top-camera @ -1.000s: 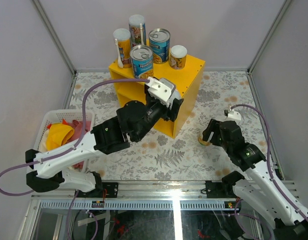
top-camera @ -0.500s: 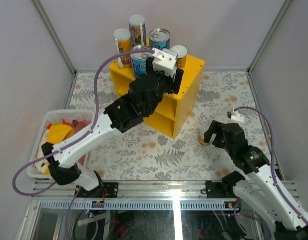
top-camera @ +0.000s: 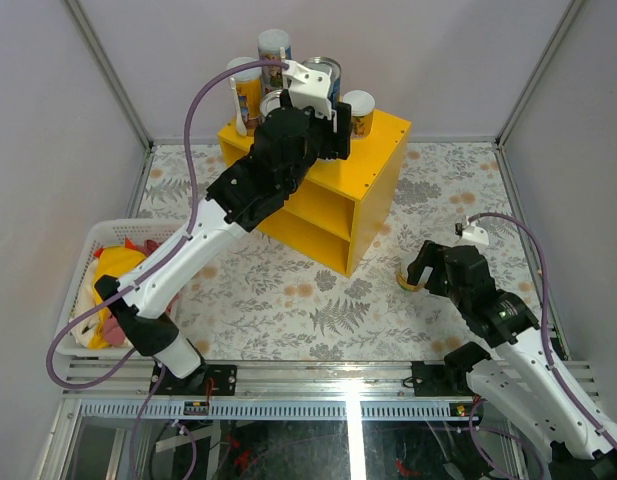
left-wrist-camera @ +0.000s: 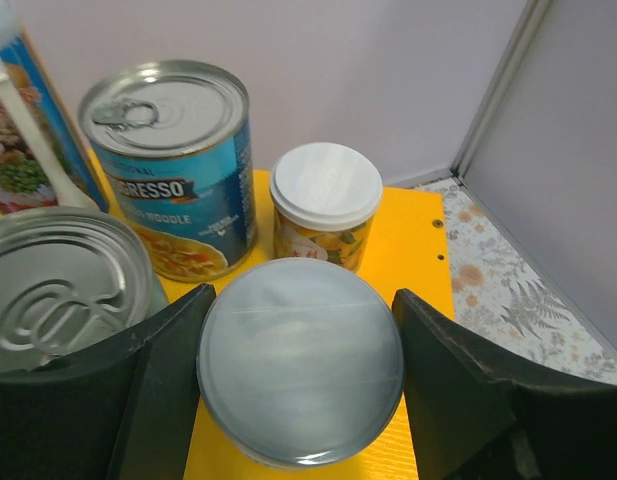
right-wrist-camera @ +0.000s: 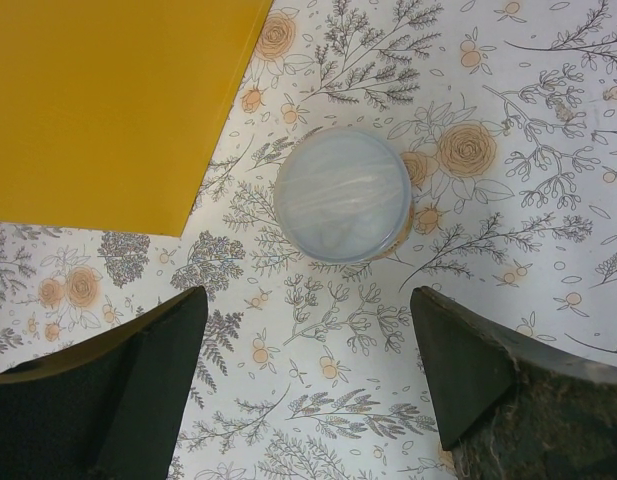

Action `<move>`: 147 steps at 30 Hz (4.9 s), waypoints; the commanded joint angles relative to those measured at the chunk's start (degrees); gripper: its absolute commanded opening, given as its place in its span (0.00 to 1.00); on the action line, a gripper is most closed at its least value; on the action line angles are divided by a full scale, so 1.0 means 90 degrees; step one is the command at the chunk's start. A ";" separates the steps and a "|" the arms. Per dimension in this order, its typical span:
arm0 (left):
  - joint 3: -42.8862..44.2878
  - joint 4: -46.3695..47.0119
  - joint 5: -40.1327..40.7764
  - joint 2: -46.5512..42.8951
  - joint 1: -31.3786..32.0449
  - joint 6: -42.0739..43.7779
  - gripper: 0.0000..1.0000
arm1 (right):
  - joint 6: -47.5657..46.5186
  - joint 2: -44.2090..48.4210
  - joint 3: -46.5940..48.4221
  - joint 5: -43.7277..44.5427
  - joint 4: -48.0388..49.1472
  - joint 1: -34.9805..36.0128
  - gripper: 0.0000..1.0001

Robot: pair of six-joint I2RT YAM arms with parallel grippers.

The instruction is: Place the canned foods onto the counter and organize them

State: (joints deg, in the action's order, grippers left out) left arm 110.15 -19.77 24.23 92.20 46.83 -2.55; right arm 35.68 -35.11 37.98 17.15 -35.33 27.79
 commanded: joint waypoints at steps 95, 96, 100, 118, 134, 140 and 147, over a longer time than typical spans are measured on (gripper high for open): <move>-0.1201 0.1151 -0.0392 -0.0680 -0.0004 -0.0458 1.00 | -0.0590 -0.1543 -0.0703 0.0825 0.2289 -0.0041 0.05; -0.1189 0.1175 -0.0371 -0.0713 0.0065 -0.0421 1.00 | -0.0606 -0.1459 -0.0654 0.0837 0.2231 -0.0039 0.03; -0.1179 0.1347 -0.0041 -0.0905 0.0377 -0.0289 1.00 | -0.0669 -0.1198 -0.0469 0.0858 0.1938 -0.0040 0.00; -0.2441 0.1445 0.1357 -0.2361 0.1232 -0.0268 1.00 | -0.1485 -0.1133 0.2273 0.0871 0.0401 -0.0039 0.00; -0.4659 0.1218 0.1346 -0.3289 0.2502 -0.1219 1.00 | -0.0657 -0.0822 0.1335 0.0302 -0.0262 -0.0037 0.77; -0.5603 0.1435 0.1560 -0.3351 0.3359 -0.1473 1.00 | -0.0511 -0.1006 0.1006 0.0060 -0.0346 -0.0038 0.81; -0.6491 0.2223 0.1996 -0.3322 0.4022 -0.1446 1.00 | -0.0284 -0.1140 0.0519 -0.0313 -0.0300 -0.0037 0.87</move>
State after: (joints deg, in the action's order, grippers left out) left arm 54.48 -8.16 38.17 62.83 81.21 -14.48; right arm 31.38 -45.80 44.71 16.86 -38.33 27.73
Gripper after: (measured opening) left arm 0.996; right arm 0.843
